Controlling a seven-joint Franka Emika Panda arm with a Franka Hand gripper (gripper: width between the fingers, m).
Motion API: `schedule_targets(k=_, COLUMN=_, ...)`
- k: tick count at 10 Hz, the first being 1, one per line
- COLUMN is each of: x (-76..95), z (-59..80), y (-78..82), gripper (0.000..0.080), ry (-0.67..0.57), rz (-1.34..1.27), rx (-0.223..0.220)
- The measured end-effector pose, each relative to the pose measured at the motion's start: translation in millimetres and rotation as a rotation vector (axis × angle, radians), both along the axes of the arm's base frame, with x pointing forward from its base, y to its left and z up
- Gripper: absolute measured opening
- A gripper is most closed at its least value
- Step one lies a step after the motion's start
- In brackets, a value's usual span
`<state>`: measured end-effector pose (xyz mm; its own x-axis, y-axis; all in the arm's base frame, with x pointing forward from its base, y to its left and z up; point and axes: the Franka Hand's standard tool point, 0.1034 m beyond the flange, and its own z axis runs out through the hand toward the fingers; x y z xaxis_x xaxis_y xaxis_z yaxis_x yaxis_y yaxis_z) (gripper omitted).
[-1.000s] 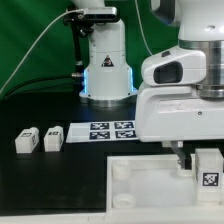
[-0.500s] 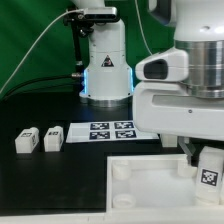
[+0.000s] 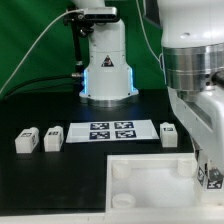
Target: Assemble one leg
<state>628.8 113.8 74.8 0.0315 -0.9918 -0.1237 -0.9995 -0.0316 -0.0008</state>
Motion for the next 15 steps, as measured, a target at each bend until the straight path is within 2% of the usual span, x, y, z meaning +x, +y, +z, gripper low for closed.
schedule_targets(k=1, x=-0.1, z=0.5, y=-0.3, gripper=0.0297, ry=0.009, rz=-0.202, rx=0.016)
schedule_targets(k=2, x=-0.5, z=0.4, y=0.1, gripper=0.0297, ry=0.013, rz=-0.272, rx=0.012)
schedule_targets(k=3, x=-0.8, z=-0.1, y=0.2, gripper=0.0378, ry=0.01, rz=-0.24, rx=0.011)
schedule_targets(k=4, x=-1.1, z=-0.7, y=0.4, gripper=0.0378, ry=0.008, rz=-0.221, rx=0.011)
schedule_targets(k=5, x=-0.9, z=-1.2, y=2.5, gripper=0.0513, ry=-0.007, rz=-0.136, rx=0.004)
schedule_targets(k=6, x=-1.4, z=-2.8, y=12.9, gripper=0.0621, ry=-0.042, rz=-0.007, rx=-0.011)
schedule_targets(k=8, x=-3.2, z=-3.5, y=18.0, gripper=0.0641, ry=-0.083, rz=0.371, rx=-0.032)
schedule_targets(k=12, x=-2.7, z=-3.5, y=14.8, gripper=0.0649, ry=-0.117, rz=0.703, rx=-0.041)
schedule_targets(k=13, x=-2.0, z=-2.7, y=9.5, gripper=0.0649, ry=-0.133, rz=0.962, rx=-0.063)
schedule_targets(k=15, x=-0.7, z=-2.7, y=3.6, gripper=0.0649, ry=-0.15, rz=1.159, rx=-0.068)
